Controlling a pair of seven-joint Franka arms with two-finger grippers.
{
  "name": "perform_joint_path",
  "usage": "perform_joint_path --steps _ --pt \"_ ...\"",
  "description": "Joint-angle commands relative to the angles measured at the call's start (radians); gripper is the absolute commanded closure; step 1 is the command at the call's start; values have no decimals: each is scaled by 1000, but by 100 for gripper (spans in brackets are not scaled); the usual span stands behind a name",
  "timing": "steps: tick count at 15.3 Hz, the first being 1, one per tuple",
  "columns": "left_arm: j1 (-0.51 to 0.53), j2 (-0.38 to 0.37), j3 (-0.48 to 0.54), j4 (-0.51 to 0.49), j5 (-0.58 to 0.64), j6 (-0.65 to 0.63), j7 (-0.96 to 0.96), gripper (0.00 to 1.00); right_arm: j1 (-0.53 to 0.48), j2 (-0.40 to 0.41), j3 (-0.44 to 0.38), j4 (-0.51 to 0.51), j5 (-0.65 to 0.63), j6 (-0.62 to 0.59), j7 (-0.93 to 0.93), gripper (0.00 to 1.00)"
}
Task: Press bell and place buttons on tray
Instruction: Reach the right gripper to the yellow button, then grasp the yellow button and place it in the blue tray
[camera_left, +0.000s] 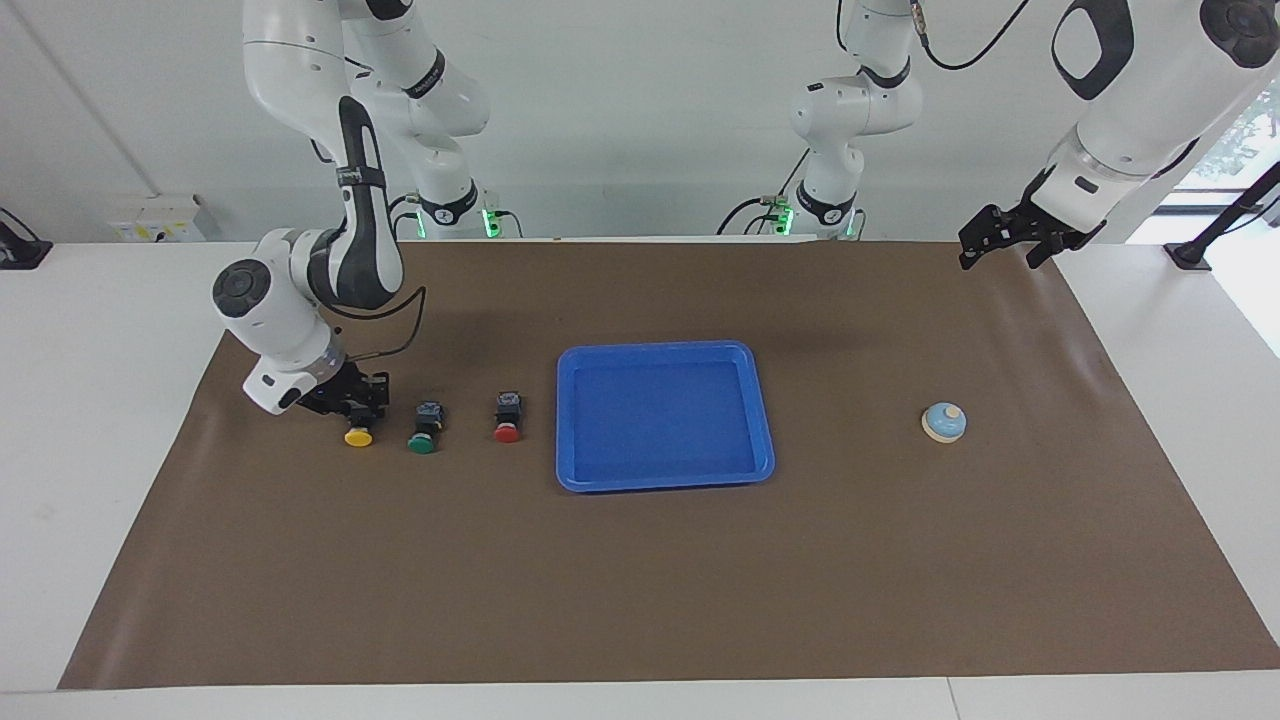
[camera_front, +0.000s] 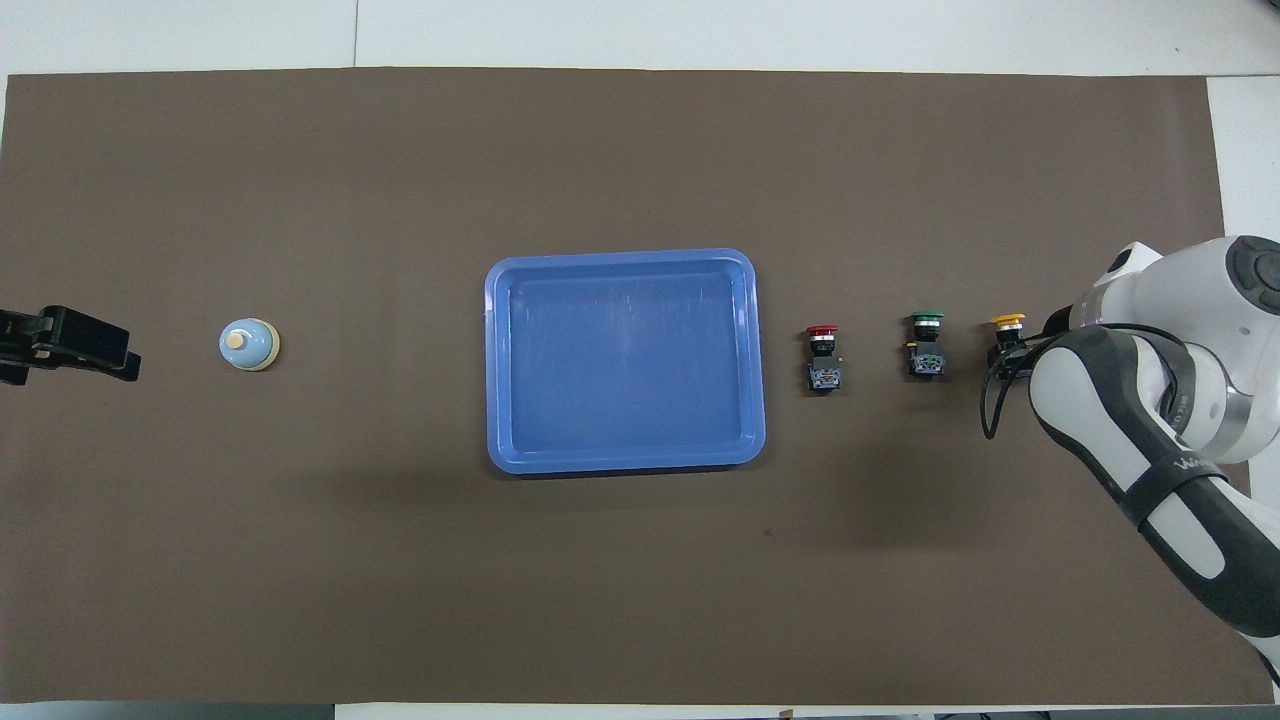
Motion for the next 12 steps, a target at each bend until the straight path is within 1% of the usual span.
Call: perform_joint_path --steps 1,2,4,7,9,11,12 --pt "-9 -4 5 10 9 -16 0 0 39 -34 14 108 8 -149 15 100" --pt "-9 -4 5 10 9 -16 1 0 83 -34 13 161 8 -204 61 100" --pt "-9 -4 7 10 9 -16 1 0 175 -27 14 230 -4 -252 228 100" --pt "-7 -4 7 10 9 -16 0 0 364 -24 13 238 -6 -217 484 100" --pt "-7 -4 5 10 9 -16 0 0 448 -15 14 236 2 -191 576 100" --pt "-7 -4 7 10 9 -16 1 0 537 15 14 248 11 -176 680 100" --pt "-9 -4 7 10 9 -16 0 0 594 51 13 271 2 -161 752 100"
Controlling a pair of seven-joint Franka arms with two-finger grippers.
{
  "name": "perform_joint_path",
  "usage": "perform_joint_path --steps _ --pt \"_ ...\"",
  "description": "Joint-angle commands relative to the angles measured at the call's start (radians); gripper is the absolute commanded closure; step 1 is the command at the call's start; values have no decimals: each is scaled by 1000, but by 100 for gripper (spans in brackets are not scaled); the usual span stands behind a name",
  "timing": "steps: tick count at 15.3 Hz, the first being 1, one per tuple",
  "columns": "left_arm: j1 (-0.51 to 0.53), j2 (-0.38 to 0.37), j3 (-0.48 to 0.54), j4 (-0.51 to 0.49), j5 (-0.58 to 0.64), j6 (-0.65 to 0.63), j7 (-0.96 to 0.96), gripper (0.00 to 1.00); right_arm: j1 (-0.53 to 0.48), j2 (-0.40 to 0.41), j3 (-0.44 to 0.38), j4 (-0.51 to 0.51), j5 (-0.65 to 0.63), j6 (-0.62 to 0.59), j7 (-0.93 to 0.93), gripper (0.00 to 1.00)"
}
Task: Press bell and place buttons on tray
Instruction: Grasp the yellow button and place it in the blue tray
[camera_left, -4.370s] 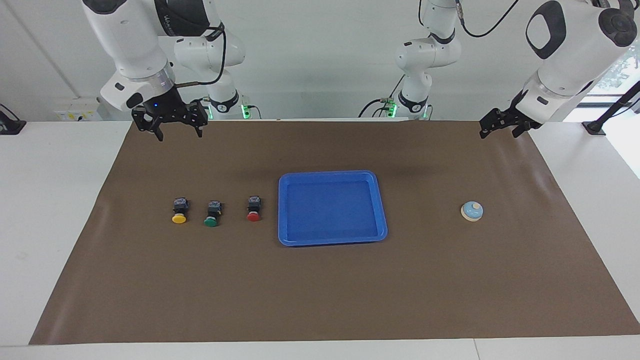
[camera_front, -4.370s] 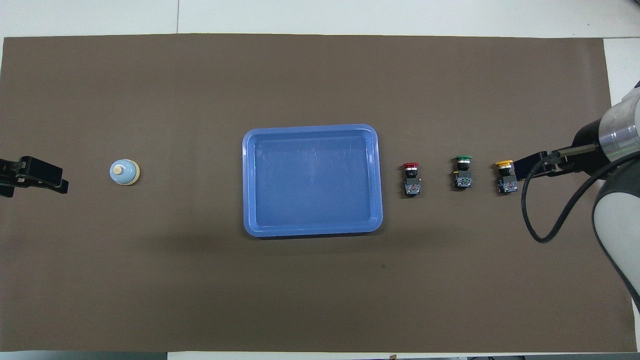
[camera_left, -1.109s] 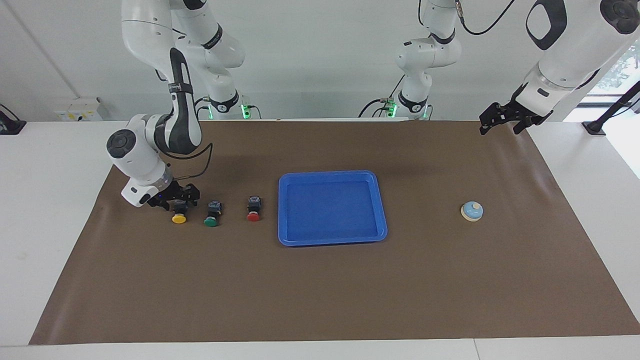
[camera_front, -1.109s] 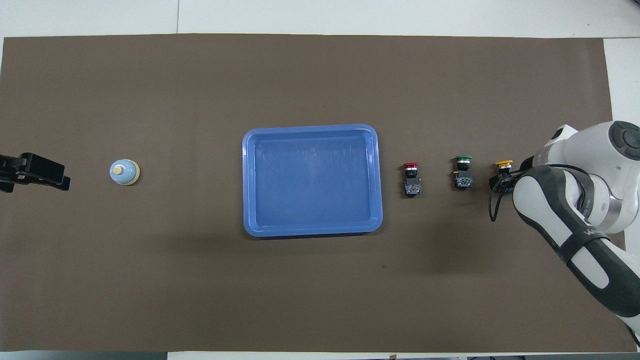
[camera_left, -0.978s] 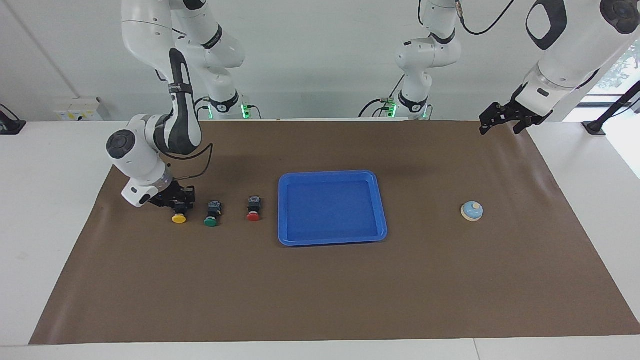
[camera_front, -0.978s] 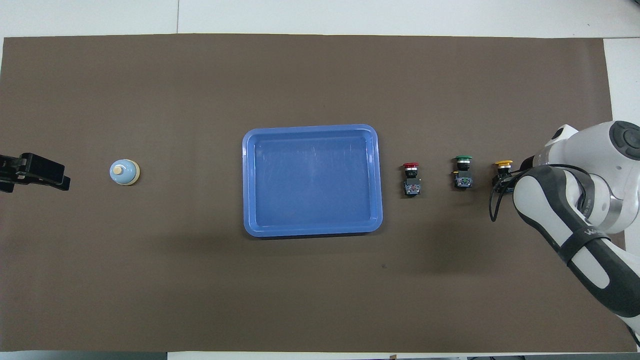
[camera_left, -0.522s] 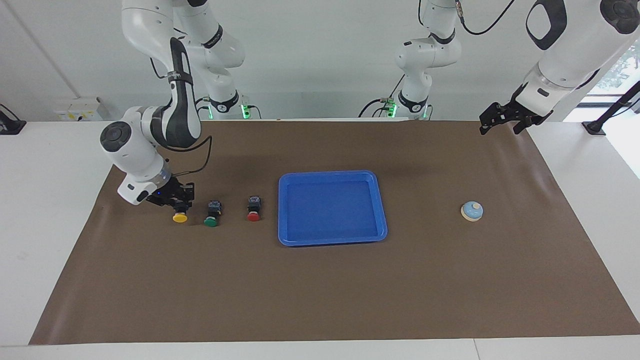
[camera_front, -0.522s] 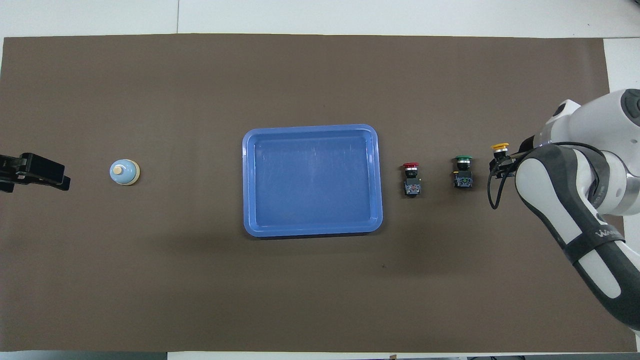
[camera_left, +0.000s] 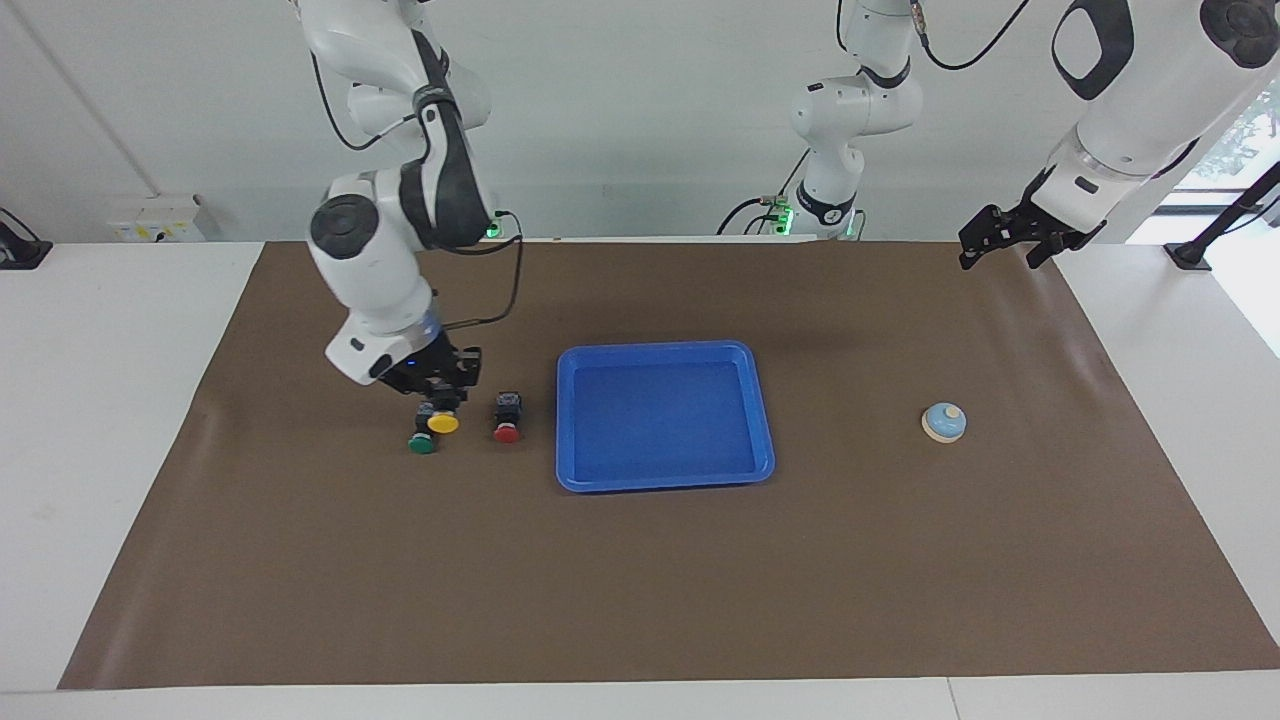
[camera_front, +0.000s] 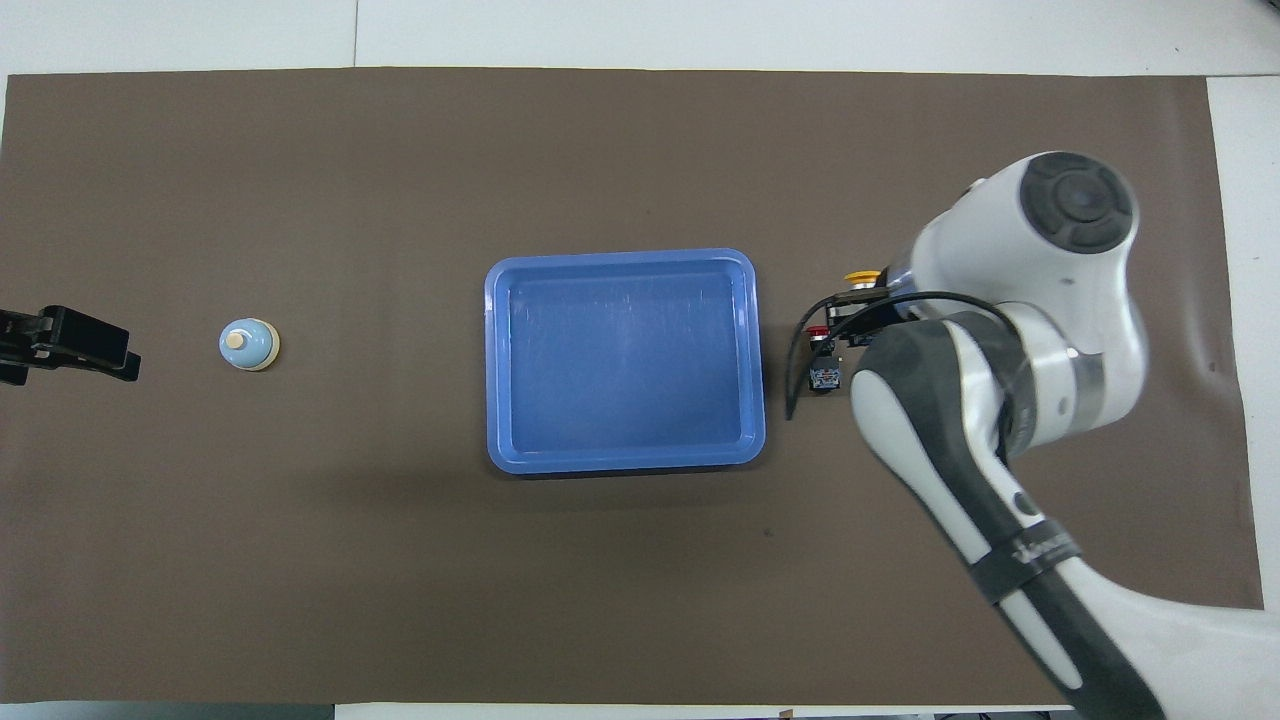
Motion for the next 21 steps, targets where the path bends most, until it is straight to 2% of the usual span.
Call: perform_joint_path --steps 1,6,10,11,12,13,14,17,21 --pt "-9 -4 7 10 9 -16 1 0 89 84 -9 52 -4 36 126 100" --pt "-9 -4 7 10 9 -16 1 0 80 153 -8 23 -7 157 126 100" --pt "-9 -4 7 10 9 -16 1 0 58 150 -8 -32 -5 208 111 100" --pt "-9 -4 5 10 9 -16 0 0 60 149 -8 -32 -5 201 111 83" --pt "-9 -4 7 10 9 -16 1 0 63 147 -8 -32 -5 188 112 40" --pt "-9 -4 7 10 9 -16 0 0 69 147 -8 -32 -4 184 115 5" --pt "-9 -4 7 10 9 -16 0 0 72 146 -8 -30 -4 178 117 0" --pt "-9 -4 7 10 9 -16 0 0 69 123 -8 -4 -4 116 112 0" --pt "-7 -4 5 10 9 -16 0 0 -23 40 -14 5 -4 33 19 0"
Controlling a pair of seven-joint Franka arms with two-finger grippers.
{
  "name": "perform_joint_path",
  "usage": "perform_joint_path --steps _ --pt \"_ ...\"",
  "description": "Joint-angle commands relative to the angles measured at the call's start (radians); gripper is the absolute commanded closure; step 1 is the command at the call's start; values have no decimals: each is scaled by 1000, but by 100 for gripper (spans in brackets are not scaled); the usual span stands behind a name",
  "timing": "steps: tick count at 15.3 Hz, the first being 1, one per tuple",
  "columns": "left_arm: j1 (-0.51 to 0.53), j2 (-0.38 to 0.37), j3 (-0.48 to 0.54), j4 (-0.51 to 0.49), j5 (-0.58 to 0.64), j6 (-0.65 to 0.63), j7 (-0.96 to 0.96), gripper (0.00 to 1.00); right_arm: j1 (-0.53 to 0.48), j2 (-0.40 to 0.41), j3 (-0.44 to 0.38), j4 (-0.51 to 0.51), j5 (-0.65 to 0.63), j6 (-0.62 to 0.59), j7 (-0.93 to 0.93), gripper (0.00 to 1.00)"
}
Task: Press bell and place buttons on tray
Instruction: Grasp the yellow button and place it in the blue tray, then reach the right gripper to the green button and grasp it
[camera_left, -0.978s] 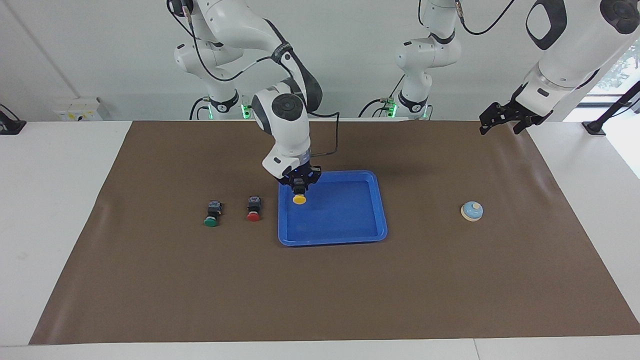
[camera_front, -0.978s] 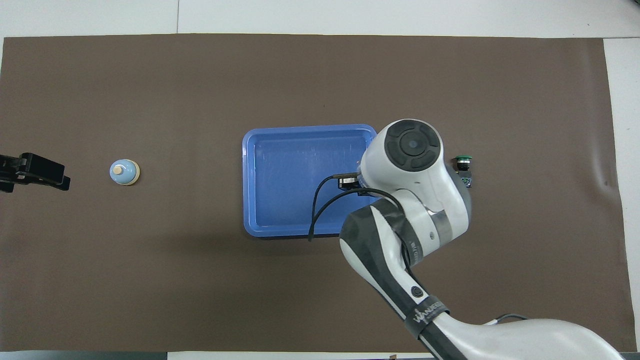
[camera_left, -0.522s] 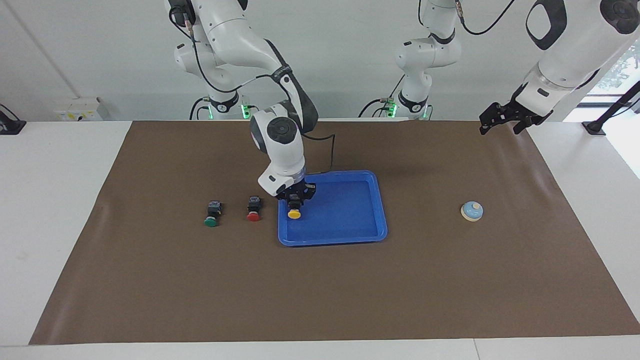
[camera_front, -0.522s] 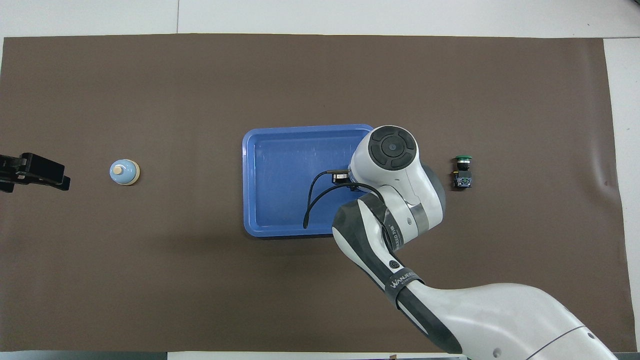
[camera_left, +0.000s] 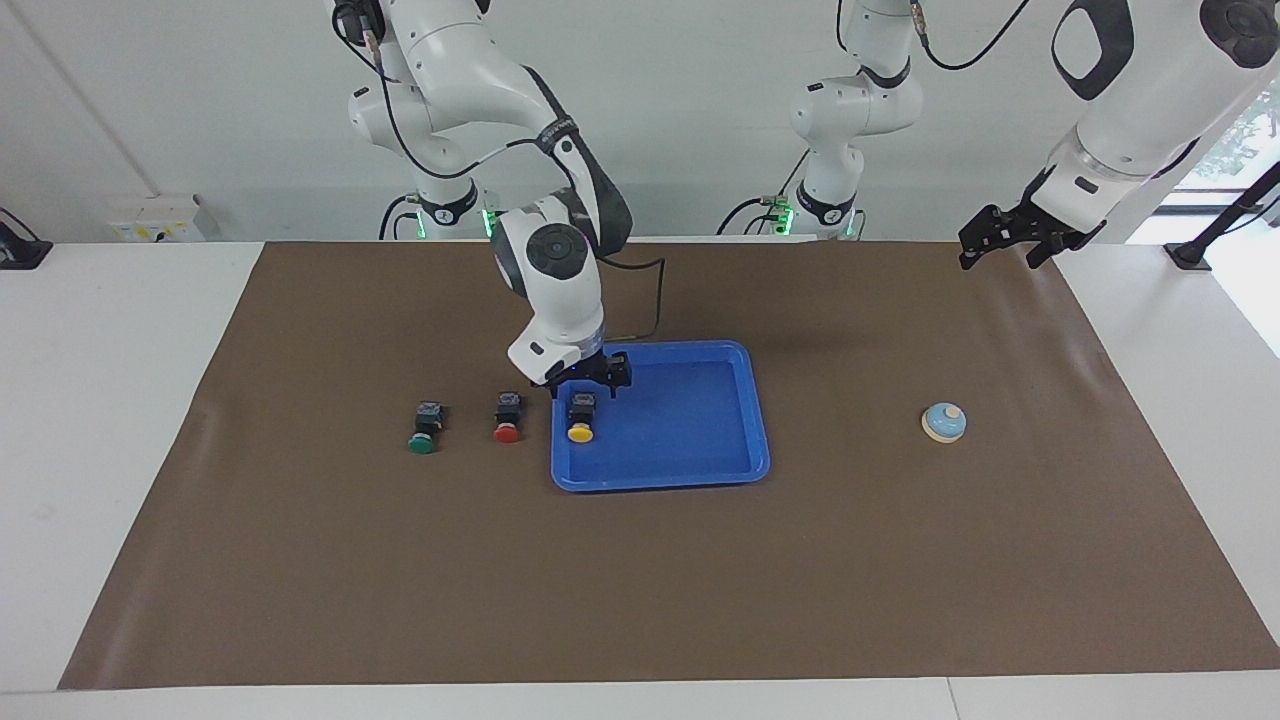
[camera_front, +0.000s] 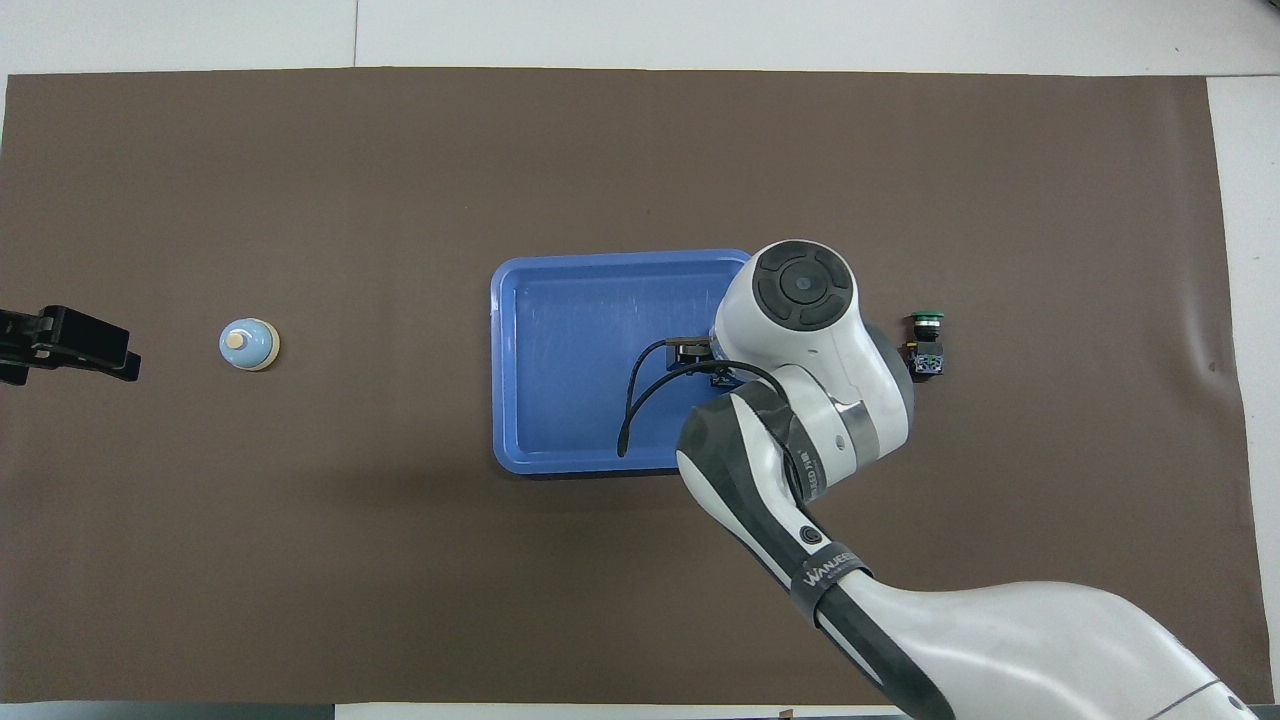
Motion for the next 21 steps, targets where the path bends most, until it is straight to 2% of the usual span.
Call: perform_joint_path --steps 1,5,9,15,17,21 --pt "-7 -4 7 10 9 -16 0 0 -103 -71 6 -9 -3 -59 -117 0" --pt "-9 -4 7 10 9 -16 0 0 -241 -97 5 -35 -3 -93 -315 0" --pt "-7 -4 7 10 9 -16 0 0 -333 -127 5 -151 -3 -10 -390 0" --pt "-7 -4 7 10 9 -16 0 0 -367 -129 3 -279 -3 129 -406 0" --pt "-9 -4 7 10 9 -16 1 0 -418 -121 5 -283 -3 137 -473 0" --pt "-9 -4 7 10 9 -16 0 0 -424 -130 5 -316 -2 129 -484 2"
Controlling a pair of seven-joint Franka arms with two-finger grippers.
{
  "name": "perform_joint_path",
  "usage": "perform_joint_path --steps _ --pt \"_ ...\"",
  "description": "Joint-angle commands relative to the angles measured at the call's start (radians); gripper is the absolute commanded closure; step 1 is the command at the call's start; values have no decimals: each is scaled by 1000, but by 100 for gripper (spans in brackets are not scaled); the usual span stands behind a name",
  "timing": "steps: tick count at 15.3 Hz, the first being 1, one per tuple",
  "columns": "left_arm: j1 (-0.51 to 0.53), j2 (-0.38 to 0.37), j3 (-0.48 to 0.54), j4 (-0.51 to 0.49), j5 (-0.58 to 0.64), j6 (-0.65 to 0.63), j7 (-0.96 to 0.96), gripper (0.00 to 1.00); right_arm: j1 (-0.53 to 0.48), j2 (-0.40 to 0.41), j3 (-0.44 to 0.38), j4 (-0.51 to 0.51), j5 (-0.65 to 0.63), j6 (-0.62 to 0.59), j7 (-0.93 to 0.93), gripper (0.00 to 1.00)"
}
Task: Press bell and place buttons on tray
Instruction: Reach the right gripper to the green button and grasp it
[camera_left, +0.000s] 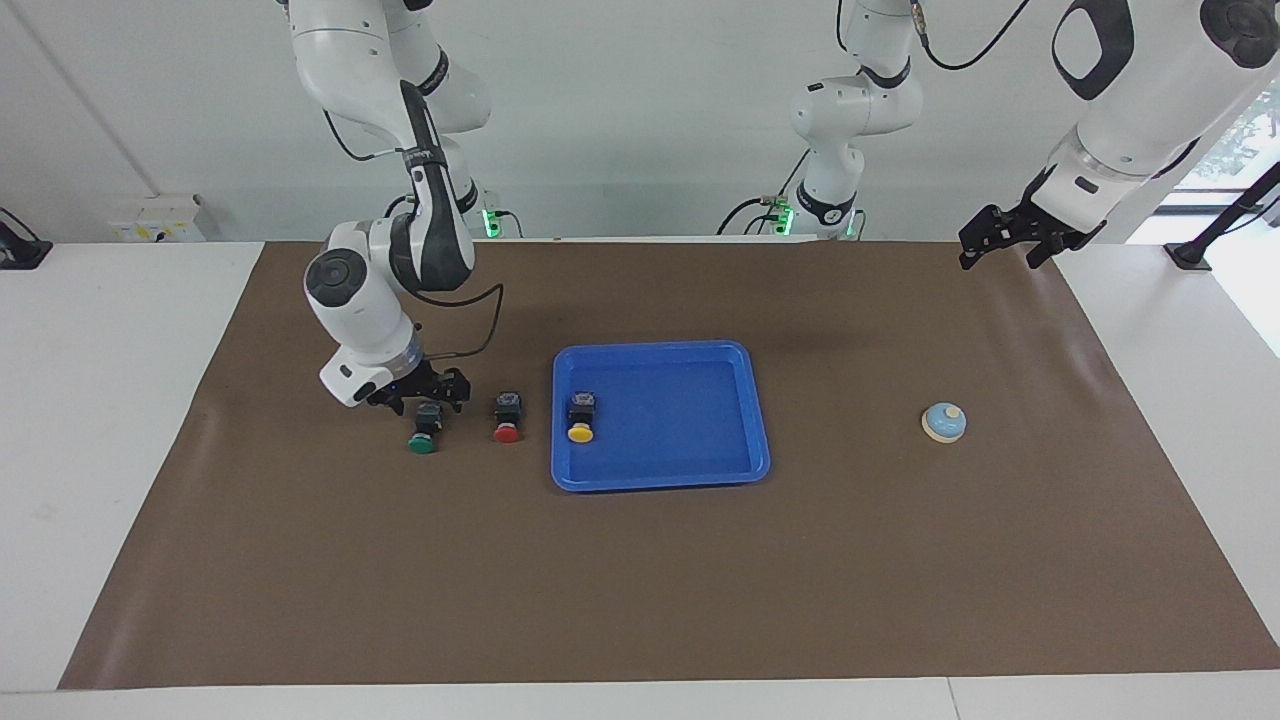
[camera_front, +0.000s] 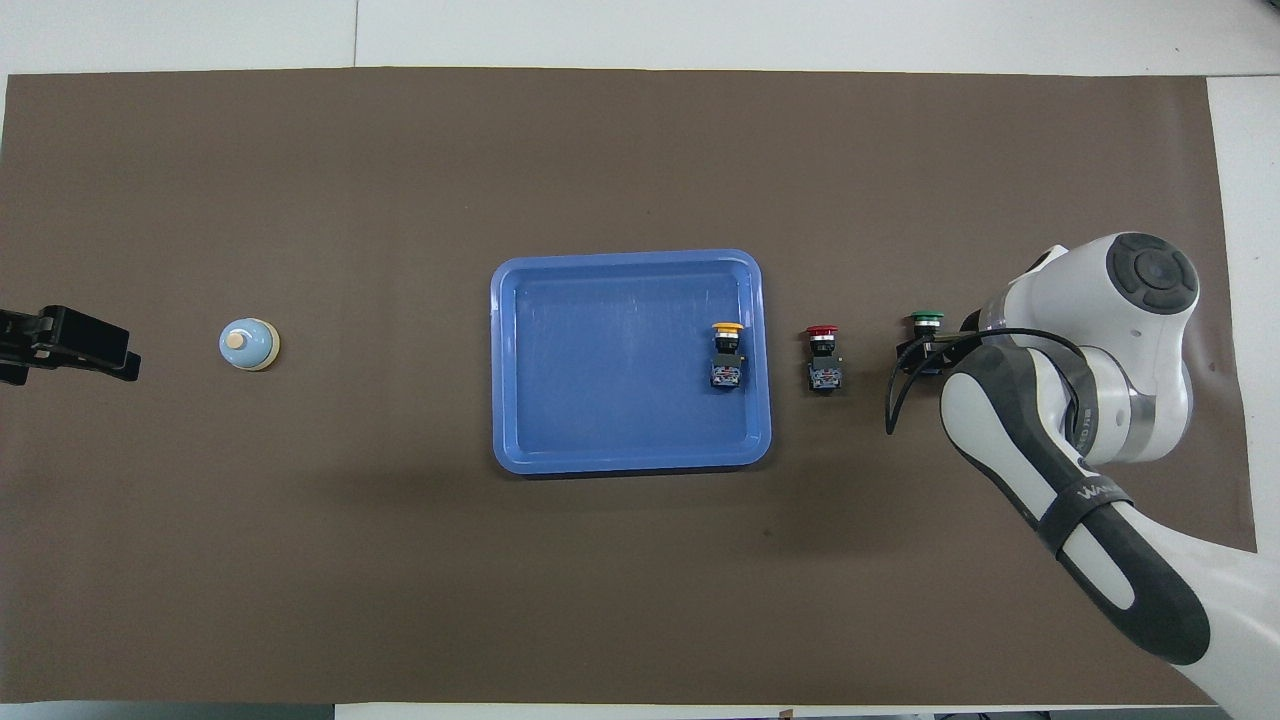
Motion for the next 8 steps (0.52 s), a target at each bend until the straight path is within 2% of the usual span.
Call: perform_joint_path --steps 1,2,6,7,8 --pt "-9 -4 7 10 9 -16 1 0 -11 -32 13 -43 -1 16 -10 11" --pt "-9 -4 7 10 9 -16 0 0 -11 -30 13 -42 -1 24 -9 15" --pt "-9 -4 7 10 9 -16 1 0 1 3 15 -40 3 94 18 15" --pt "-9 -4 7 10 9 -16 1 0 1 8 15 -37 3 97 18 19" --pt "-9 -4 7 10 9 -16 0 0 2 14 15 -34 3 97 18 27"
